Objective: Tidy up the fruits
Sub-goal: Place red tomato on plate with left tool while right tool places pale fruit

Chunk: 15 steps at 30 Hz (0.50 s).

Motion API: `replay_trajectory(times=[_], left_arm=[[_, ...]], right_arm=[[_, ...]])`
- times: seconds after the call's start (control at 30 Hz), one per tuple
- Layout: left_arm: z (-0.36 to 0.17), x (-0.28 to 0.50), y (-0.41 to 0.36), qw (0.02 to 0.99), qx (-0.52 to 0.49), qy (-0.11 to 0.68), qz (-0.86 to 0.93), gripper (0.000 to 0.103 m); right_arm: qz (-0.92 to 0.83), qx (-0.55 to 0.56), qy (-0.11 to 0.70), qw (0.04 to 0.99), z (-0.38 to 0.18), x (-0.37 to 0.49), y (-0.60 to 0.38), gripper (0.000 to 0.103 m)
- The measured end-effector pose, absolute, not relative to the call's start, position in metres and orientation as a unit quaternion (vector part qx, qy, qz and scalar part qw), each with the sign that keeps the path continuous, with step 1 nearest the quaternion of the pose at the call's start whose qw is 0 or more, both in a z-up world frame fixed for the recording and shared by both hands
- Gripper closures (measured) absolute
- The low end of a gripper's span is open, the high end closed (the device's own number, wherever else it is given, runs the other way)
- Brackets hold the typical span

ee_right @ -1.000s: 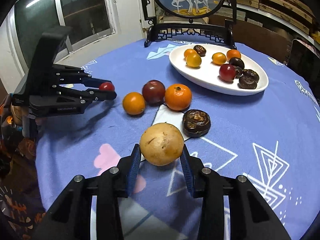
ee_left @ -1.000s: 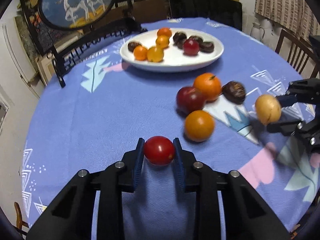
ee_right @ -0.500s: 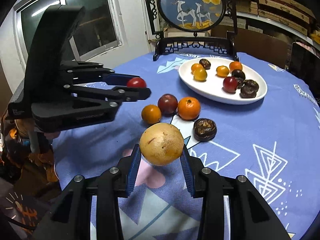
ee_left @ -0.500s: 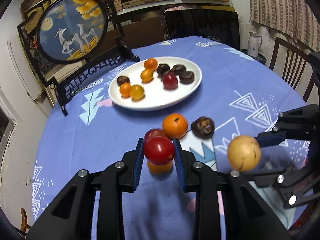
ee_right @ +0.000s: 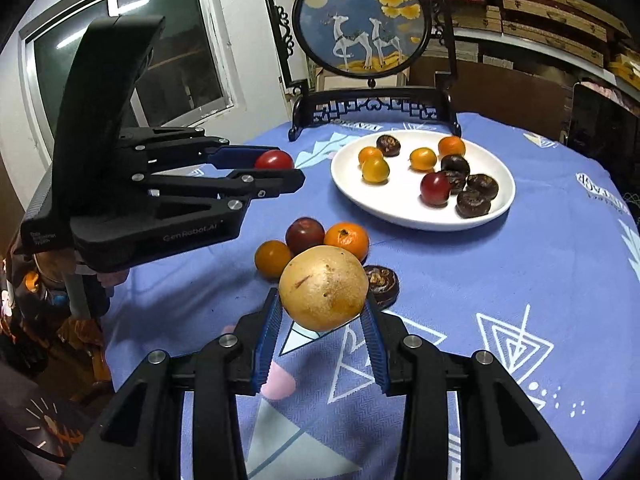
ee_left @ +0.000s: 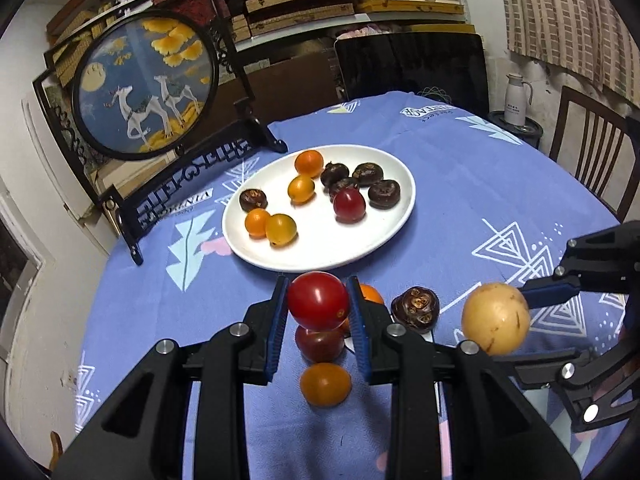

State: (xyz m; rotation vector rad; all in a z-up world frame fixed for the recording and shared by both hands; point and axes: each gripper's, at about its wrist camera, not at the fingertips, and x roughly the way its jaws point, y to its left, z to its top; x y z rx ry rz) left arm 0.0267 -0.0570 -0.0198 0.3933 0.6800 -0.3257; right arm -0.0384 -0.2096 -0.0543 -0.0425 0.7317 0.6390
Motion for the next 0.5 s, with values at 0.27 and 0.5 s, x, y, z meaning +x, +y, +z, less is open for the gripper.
replay_trajectory(times=[0.27,0.5], left_arm=[[-0.036,0.033,-0.05,0.904,0.181,0.356,-0.152,0.075],[-0.035,0.029,-0.046,0.905,0.178,0.355,-0.152,0.075]], right_arm=[[0.31,-0.017,0.366,0.877,-0.067,-0.036,-0.201,0.063],[0.31,-0.023,0.367,0.877,-0.067,-0.041,-0.196,0.063]])
